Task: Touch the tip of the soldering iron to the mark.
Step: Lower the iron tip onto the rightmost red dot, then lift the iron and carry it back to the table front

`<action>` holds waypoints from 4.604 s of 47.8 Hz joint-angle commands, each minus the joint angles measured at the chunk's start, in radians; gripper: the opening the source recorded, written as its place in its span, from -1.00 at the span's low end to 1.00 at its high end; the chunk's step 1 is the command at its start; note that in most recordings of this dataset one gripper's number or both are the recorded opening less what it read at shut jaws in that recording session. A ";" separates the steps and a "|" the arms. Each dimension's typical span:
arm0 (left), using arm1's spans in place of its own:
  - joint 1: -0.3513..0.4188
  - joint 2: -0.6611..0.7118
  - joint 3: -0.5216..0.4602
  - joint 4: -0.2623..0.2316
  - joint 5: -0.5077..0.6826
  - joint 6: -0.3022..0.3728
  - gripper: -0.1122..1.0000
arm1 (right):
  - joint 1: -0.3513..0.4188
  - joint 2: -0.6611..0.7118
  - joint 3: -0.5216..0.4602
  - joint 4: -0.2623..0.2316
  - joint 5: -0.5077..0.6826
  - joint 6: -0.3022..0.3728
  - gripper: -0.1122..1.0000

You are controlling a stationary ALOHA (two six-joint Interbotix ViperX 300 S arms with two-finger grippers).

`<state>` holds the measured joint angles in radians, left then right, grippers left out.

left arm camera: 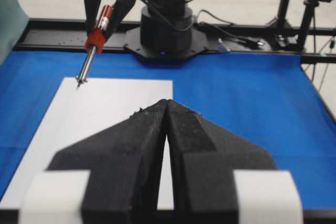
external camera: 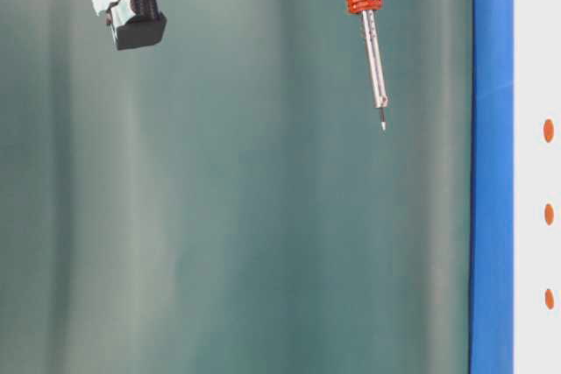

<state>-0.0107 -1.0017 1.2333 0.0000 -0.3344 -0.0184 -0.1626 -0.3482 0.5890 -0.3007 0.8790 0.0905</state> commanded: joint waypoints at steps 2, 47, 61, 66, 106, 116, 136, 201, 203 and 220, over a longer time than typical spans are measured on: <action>-0.002 0.006 -0.011 0.002 -0.008 0.002 -0.80 | 0.002 0.008 -0.014 0.006 -0.006 0.002 -0.67; -0.002 0.009 -0.011 0.002 -0.008 0.002 -0.80 | -0.005 0.250 0.054 0.015 -0.189 0.003 -0.67; -0.002 0.009 -0.011 0.002 -0.009 0.002 -0.80 | -0.015 0.252 0.063 0.017 -0.196 0.003 -0.67; -0.002 0.009 -0.009 0.002 -0.009 0.002 -0.80 | -0.015 0.253 0.063 0.017 -0.196 0.002 -0.67; -0.002 0.009 -0.011 0.002 -0.011 0.002 -0.80 | -0.015 0.253 0.061 0.017 -0.195 0.002 -0.67; -0.002 0.009 -0.011 0.002 -0.011 0.002 -0.80 | -0.015 0.250 0.054 0.017 -0.187 0.003 -0.67; -0.002 0.005 -0.012 0.002 -0.011 0.002 -0.80 | -0.015 0.120 -0.034 0.005 -0.037 0.003 -0.67; -0.002 0.003 -0.012 0.002 -0.018 0.000 -0.80 | 0.565 0.031 -0.086 -0.043 0.091 0.594 -0.67; -0.002 0.003 -0.011 0.002 -0.018 0.000 -0.80 | 0.586 0.040 -0.089 -0.049 0.094 0.621 -0.67; -0.002 0.003 -0.012 0.002 -0.018 0.000 -0.80 | 0.612 0.121 -0.133 -0.097 0.103 0.696 -0.67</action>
<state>-0.0107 -1.0017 1.2333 -0.0015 -0.3436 -0.0169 0.4587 -0.2362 0.5001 -0.3850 0.9848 0.7839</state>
